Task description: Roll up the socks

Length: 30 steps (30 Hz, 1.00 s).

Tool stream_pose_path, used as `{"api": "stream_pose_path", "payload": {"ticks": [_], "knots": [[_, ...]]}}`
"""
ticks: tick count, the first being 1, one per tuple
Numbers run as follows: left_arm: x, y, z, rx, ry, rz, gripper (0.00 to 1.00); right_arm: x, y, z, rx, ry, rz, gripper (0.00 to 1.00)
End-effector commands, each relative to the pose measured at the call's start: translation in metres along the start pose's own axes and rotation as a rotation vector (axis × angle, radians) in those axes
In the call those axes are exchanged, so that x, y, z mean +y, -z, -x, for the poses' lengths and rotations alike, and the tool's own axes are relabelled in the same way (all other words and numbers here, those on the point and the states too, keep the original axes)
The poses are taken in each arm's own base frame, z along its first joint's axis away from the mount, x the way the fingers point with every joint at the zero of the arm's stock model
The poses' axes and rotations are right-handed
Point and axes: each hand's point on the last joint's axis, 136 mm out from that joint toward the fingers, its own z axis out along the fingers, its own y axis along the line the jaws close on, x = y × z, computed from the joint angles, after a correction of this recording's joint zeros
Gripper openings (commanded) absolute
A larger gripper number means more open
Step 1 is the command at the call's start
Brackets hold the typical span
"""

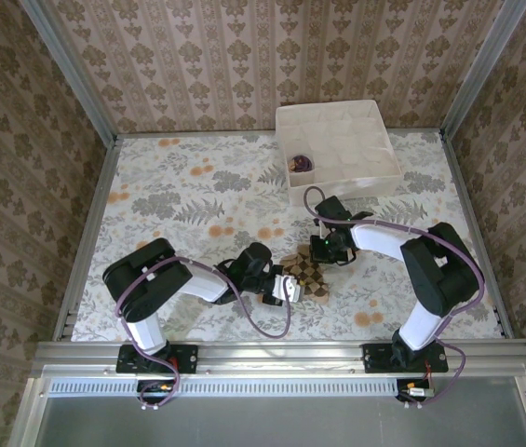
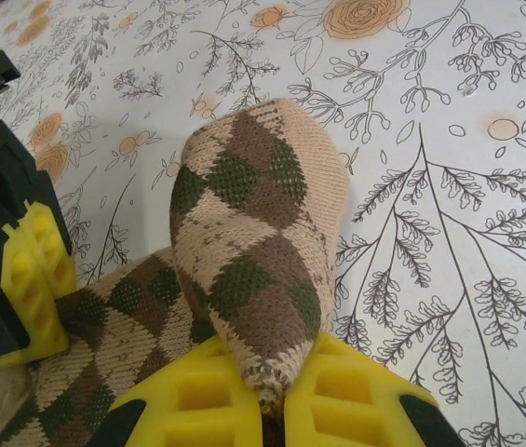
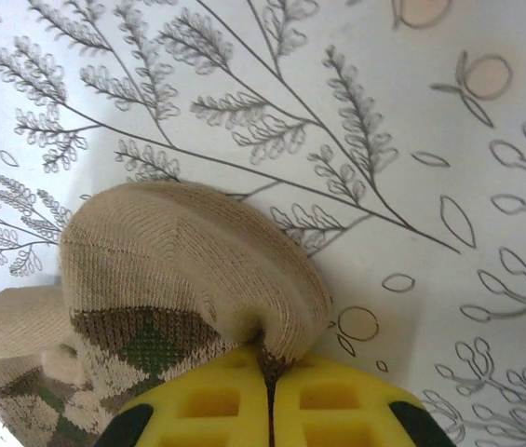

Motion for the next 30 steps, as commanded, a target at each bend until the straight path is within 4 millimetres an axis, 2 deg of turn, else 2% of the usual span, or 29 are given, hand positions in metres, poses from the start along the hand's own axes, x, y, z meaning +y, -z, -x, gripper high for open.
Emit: {"api": "stream_pose_path", "payload": {"ticks": [1,9,14,19,23,30], "knots": [[-0.029,-0.001,-0.030,0.102,0.043,-0.102,0.00,0.030,-0.003,0.032,-0.169,0.093,0.120,0.02],[-0.031,0.004,-0.035,0.122,0.059,-0.087,0.00,0.046,0.027,0.034,-0.259,0.164,0.202,0.01],[-0.031,0.005,-0.036,0.127,0.057,-0.083,0.00,0.063,0.031,0.032,-0.251,0.208,0.284,0.01],[-0.030,0.005,-0.039,0.138,0.058,-0.077,0.00,0.067,0.011,0.016,-0.143,0.230,0.276,0.01],[-0.030,0.004,-0.043,0.152,0.073,-0.074,0.00,0.053,-0.013,-0.001,-0.039,0.210,0.192,0.05],[-0.027,0.005,-0.048,0.188,0.115,-0.033,0.00,0.030,-0.039,-0.020,0.049,0.164,0.086,0.13]]}}
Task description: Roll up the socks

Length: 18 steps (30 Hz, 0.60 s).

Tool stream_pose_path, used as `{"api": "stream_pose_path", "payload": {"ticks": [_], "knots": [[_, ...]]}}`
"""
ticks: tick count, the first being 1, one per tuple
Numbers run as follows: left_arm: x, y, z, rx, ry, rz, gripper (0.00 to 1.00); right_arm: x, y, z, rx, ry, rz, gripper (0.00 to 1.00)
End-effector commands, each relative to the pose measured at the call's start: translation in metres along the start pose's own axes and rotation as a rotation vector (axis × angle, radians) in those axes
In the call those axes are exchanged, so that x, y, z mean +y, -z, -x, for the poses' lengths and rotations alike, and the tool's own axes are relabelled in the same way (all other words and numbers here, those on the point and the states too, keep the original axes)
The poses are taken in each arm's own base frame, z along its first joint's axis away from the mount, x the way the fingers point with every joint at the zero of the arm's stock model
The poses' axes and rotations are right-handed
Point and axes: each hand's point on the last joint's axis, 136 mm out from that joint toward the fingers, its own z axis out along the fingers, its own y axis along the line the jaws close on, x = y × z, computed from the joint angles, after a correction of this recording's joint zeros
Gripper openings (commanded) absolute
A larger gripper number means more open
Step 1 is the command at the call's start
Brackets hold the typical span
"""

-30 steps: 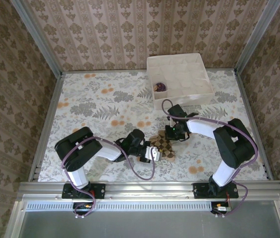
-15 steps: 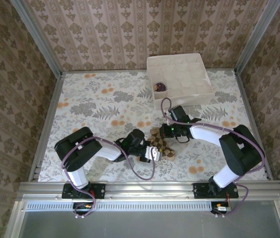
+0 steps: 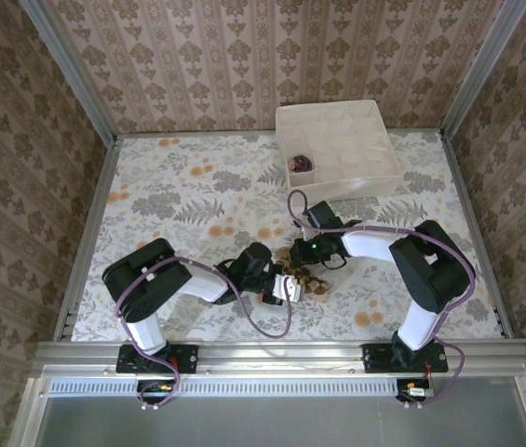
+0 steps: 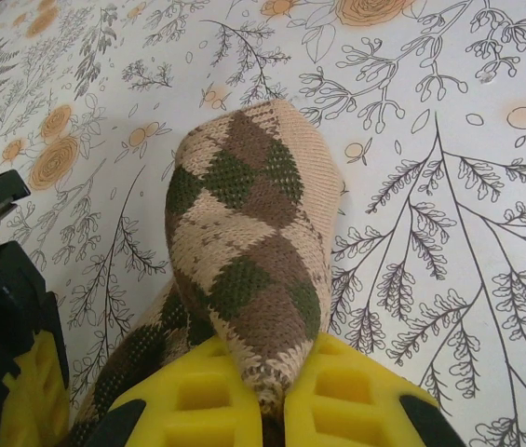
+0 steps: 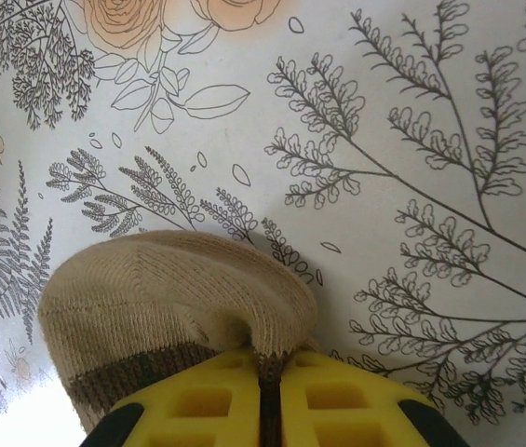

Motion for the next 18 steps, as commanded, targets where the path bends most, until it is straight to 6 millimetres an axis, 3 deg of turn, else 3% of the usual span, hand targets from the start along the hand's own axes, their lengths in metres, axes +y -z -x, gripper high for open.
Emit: {"api": "stream_pose_path", "payload": {"ticks": [1,7,13,18], "knots": [[-0.031,0.005,-0.043,0.160,0.124,-0.054,0.00,-0.026,-0.016,-0.030,0.115,-0.043,-0.124,0.13],[-0.045,0.004,-0.032,0.134,0.203,-0.096,0.00,-0.059,-0.015,-0.043,0.142,-0.110,-0.282,0.13],[-0.062,0.005,-0.032,0.106,0.262,-0.134,0.00,-0.065,-0.021,-0.042,0.134,-0.168,-0.292,0.14],[-0.063,0.009,-0.038,0.120,0.409,-0.082,0.00,-0.068,-0.027,-0.046,0.131,-0.212,-0.291,0.15]]}}
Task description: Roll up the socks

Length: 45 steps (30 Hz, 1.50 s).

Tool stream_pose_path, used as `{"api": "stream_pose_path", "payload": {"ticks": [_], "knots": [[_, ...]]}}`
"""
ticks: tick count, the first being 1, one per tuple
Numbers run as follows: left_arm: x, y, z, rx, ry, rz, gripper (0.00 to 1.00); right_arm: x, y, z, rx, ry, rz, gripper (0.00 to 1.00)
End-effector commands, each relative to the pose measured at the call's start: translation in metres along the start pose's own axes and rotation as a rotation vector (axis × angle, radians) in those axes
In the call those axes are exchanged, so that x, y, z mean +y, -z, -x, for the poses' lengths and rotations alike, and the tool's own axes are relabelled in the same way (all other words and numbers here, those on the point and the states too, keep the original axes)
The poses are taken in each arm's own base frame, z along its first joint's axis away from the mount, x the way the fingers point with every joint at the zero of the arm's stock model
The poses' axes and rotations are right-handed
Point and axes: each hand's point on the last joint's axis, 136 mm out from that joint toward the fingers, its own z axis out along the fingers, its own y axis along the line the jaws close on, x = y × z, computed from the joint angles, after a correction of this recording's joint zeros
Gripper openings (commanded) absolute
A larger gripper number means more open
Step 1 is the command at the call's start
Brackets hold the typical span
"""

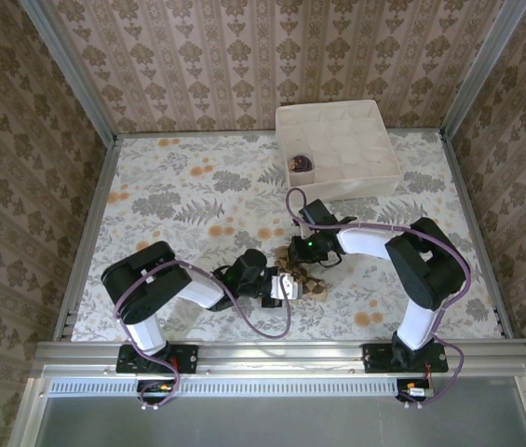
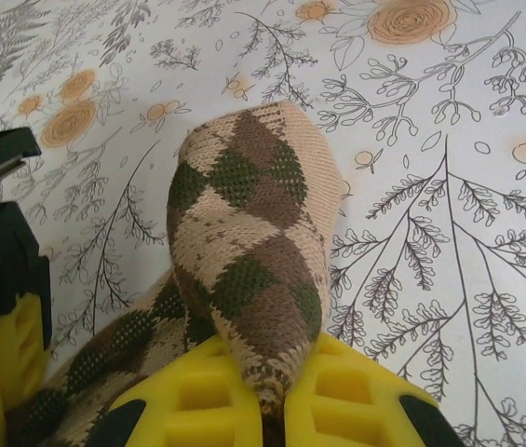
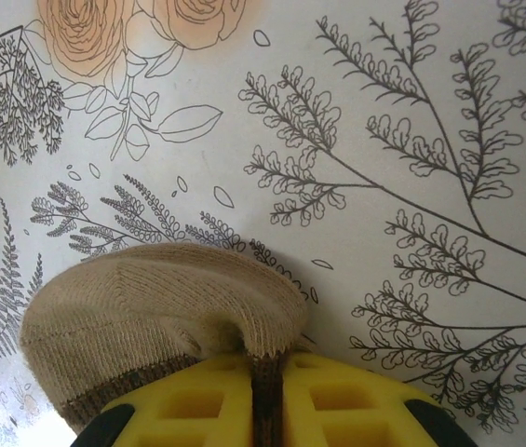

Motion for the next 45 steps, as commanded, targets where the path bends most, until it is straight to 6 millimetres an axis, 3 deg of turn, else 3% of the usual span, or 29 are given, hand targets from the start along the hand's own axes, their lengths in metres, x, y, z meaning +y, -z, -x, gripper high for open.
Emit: {"api": "stream_pose_path", "payload": {"ticks": [1,5,20,25,30,36,41,45], "knots": [[-0.046,0.007,-0.046,0.159,0.259,-0.112,0.00,-0.066,-0.026,-0.041,0.101,-0.101,-0.238,0.15],[-0.051,0.011,-0.045,0.159,0.367,-0.111,0.00,-0.060,-0.025,-0.029,0.064,-0.110,-0.224,0.16],[-0.056,0.018,-0.036,0.041,0.513,-0.137,0.00,-0.046,-0.017,0.003,-0.014,-0.085,-0.209,0.22],[-0.048,0.020,-0.041,0.016,0.564,-0.101,0.00,-0.035,-0.003,0.011,-0.067,-0.071,-0.167,0.34],[-0.042,0.023,-0.050,0.016,0.621,-0.075,0.00,-0.020,0.024,0.020,-0.141,-0.033,-0.124,0.49],[-0.037,0.023,-0.057,0.034,0.651,-0.047,0.00,-0.011,0.057,0.015,-0.211,-0.005,-0.082,0.54],[-0.035,0.022,-0.058,0.039,0.662,-0.048,0.00,-0.006,0.081,-0.003,-0.258,-0.005,-0.012,0.54],[-0.034,0.020,-0.060,0.045,0.670,-0.054,0.00,0.004,0.083,-0.026,-0.264,-0.012,0.074,0.55]]}}
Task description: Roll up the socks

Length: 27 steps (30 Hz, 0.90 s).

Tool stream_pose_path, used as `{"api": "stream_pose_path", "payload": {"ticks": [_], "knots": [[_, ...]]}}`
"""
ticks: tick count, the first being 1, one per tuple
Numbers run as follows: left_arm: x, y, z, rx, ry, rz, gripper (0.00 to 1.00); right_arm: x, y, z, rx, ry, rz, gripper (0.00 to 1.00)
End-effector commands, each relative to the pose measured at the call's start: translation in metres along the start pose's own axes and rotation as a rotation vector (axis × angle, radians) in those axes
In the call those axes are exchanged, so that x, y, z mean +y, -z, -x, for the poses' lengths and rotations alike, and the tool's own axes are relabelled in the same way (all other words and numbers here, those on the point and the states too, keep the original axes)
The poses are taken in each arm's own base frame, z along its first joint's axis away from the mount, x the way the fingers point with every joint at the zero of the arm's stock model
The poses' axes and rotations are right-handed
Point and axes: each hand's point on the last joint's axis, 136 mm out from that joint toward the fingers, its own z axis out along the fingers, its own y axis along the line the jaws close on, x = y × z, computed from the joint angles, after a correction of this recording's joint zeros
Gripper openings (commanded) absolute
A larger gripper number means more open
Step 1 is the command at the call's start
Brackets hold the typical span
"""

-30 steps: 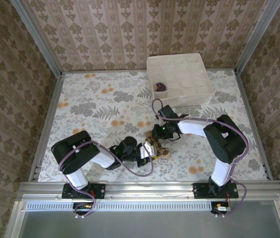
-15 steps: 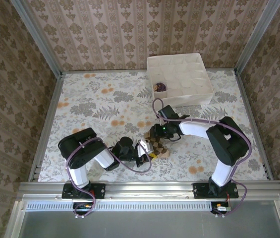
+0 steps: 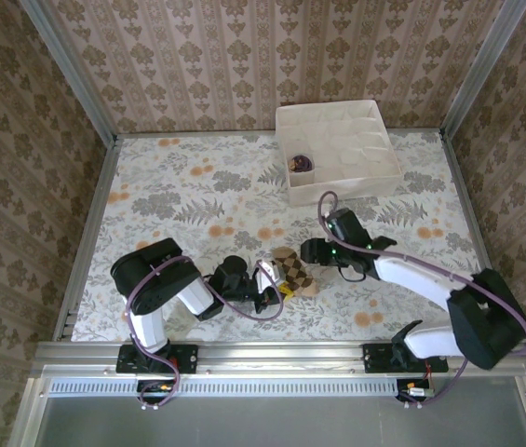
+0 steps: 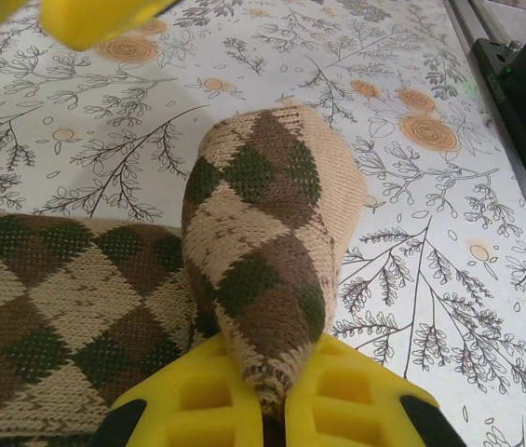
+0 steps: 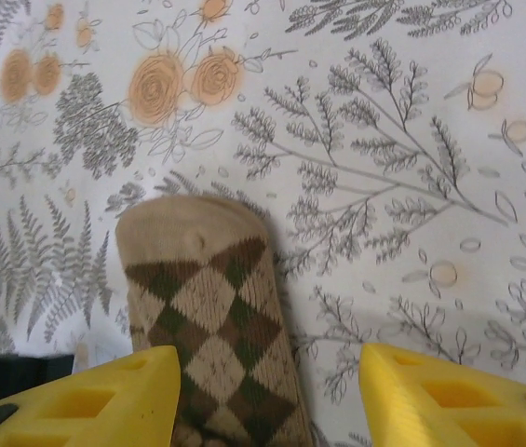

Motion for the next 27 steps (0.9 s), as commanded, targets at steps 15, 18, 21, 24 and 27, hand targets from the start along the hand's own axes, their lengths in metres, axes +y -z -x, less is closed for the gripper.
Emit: {"api": "stream_pose_path", "payload": {"ticks": [15,18,21,24,27], "knots": [[0.008,0.006,-0.058,0.174,0.215,0.008,0.00,0.012,-0.003,-0.041,0.102,-0.116,0.007,0.58],[0.010,0.004,-0.058,0.175,0.228,0.005,0.00,0.011,-0.005,-0.050,0.119,-0.124,0.001,0.58],[0.011,0.001,-0.061,0.180,0.239,-0.001,0.00,0.011,-0.003,-0.052,0.117,-0.118,-0.005,0.57],[0.012,0.000,-0.065,0.178,0.250,0.002,0.00,0.007,-0.001,-0.051,0.107,-0.116,-0.029,0.57],[0.013,0.001,-0.066,0.157,0.267,0.008,0.00,0.002,-0.002,-0.055,0.121,-0.124,-0.050,0.57]]}}
